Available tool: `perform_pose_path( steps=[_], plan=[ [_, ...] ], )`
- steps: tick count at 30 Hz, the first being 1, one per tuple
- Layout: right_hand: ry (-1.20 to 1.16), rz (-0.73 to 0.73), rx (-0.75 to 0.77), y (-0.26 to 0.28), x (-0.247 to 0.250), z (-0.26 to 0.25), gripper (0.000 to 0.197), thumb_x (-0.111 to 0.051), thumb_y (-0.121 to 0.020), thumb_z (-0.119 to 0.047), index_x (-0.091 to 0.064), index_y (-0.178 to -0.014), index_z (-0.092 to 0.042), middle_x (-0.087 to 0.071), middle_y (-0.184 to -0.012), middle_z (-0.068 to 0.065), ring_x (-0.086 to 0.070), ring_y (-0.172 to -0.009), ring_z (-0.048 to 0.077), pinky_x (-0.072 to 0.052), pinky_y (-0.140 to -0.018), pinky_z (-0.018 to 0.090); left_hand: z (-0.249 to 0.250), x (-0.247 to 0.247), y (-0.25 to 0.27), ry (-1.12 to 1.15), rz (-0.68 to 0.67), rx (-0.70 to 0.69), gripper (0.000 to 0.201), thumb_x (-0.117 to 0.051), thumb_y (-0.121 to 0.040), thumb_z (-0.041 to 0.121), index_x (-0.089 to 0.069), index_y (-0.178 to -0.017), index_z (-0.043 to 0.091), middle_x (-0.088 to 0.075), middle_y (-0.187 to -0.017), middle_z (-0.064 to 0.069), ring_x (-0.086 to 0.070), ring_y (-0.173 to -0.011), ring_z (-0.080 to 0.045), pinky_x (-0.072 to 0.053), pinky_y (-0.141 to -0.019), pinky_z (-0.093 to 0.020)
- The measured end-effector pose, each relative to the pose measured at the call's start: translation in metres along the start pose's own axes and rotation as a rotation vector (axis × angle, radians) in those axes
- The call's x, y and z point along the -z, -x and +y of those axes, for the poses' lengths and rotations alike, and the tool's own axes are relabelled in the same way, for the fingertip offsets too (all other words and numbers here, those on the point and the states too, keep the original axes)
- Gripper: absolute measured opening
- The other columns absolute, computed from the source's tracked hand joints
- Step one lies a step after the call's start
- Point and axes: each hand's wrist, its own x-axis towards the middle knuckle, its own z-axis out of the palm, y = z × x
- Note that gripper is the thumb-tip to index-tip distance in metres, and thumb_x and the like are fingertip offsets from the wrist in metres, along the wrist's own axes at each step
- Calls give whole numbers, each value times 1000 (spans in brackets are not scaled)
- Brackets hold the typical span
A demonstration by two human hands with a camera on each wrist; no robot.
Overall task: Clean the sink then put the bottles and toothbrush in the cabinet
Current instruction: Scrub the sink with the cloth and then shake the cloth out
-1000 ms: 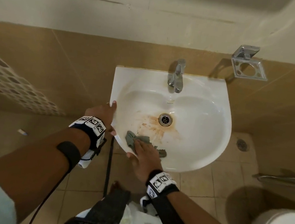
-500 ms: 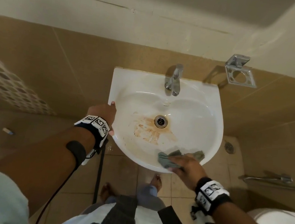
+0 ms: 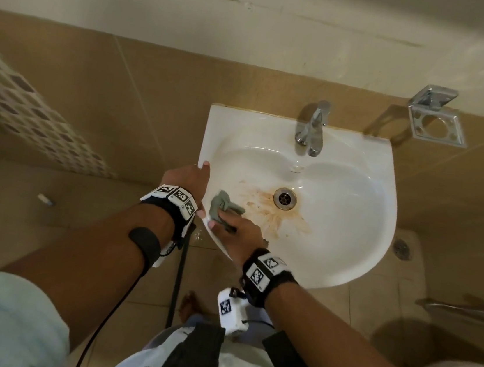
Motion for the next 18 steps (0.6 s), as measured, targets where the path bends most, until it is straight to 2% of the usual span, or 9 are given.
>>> perform_pose_path(
  steps=[2,5,7,9,12,14,16,18],
  plan=[
    [-37,-29,40,20,2,10,28,-64,-93,-41,-66,-120,-38,-61,-136,-8,-60,-111,12,-45,-103,28,0,1,0,0,4,-1,122,-85,-75,39,0,-159,13,-52,-141,-12,-56,-124,-32,-52,-91,-43],
    [57,-70,88,42,8,39,15,-69,-90,-26,-73,-98,-38,-53,-141,-22,-53,-111,-1,-39,-107,30,2,4,1,-22,-21,7,127,-87,-71,42,1,-158,13,-54,-139,-11,-58,-122,-31,-54,-89,-45],
    [166,-88,79,55,26,60,15,-69,-90,-22,-74,-98,-33,-51,-139,-27,-50,-110,-2,-40,-107,29,3,5,2,-35,-37,6,131,-88,-68,44,2,-158,13,-54,-140,-11,-59,-122,-31,-55,-88,-45],
    [318,-131,147,69,55,84,15,-70,-89,-19,-76,-99,-29,-51,-132,-31,-52,-111,-4,-45,-105,25,2,6,3,-37,-32,4,131,-88,-68,45,1,-159,14,-54,-139,-10,-60,-121,-30,-55,-86,-45],
    [495,-164,187,82,109,114,10,-78,-82,-23,-78,-88,-30,-64,-122,-25,-56,-108,-8,-48,-95,15,2,5,4,-38,-16,5,130,-88,-67,45,-1,-159,14,-57,-137,-9,-61,-119,-30,-55,-85,-44],
    [590,-218,119,79,151,122,11,-82,-78,-22,-79,-84,-31,-70,-112,-23,-58,-99,-9,-47,-91,11,2,3,3,-36,-6,-2,129,-88,-68,44,-1,-158,14,-57,-136,-9,-60,-119,-30,-55,-86,-44],
    [665,-256,-14,73,191,114,20,-79,-80,-11,-80,-85,-30,-72,-100,-21,-59,-86,-11,-50,-87,11,0,1,3,-28,2,-8,127,-87,-70,43,0,-158,15,-57,-136,-9,-60,-119,-29,-55,-86,-43],
    [621,-104,-140,58,222,112,30,-70,-85,-2,-77,-90,-31,-70,-88,-14,-57,-65,-13,-47,-65,4,-1,-1,2,-20,9,-3,126,-87,-71,42,-1,-159,16,-56,-137,-10,-60,-119,-29,-55,-86,-43]
  ],
)
